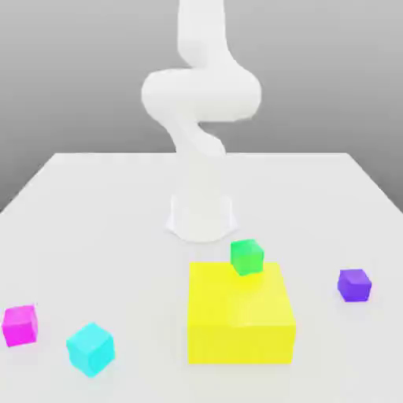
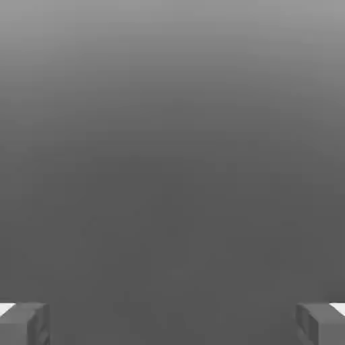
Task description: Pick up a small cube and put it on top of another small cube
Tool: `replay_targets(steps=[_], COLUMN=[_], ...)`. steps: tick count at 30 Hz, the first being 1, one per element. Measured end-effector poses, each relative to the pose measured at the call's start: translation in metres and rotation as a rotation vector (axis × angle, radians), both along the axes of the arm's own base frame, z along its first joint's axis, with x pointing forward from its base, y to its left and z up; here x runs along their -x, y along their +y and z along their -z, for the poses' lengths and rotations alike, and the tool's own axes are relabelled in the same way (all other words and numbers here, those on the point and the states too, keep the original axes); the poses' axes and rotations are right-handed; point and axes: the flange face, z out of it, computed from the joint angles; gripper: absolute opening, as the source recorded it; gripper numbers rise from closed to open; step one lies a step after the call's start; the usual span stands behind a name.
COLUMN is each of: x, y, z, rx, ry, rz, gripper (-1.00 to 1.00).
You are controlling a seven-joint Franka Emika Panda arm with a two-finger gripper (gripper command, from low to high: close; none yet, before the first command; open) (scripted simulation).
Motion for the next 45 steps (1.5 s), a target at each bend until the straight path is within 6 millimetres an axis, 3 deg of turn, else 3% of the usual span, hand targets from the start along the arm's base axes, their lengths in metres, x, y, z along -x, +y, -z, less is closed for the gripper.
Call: replay_targets(steps=[6,12,16,20,24,29,30,37,42,45], x=[-0.062,-0.088,-0.087,-0.069,-0.042,-0.036,-0.035,-0.035,-0.035,-0.035], y=[-0.043,-0.087,-0.115,-0.146,-0.160,-0.163,-0.163,-0.163,-0.163,-0.132], z=[0.110,0.228,0.308,0.387,0.460,0.525,0.534,0.536,0.484,0.455], rx=[-0.057,-0.112,-0.146,-0.183,-0.209,-0.214,-0.214,-0.214,-0.214,-0.201], ry=[0.178,0.348,0.460,0.570,0.679,0.703,0.703,0.703,0.703,0.707], rz=[0.117,0.242,0.329,0.432,0.508,0.525,0.526,0.526,0.526,0.446], gripper=[0.00,0.00,0.00,0.00,0.00,0.00,-1.00,-1.00,-1.00,-1.00])
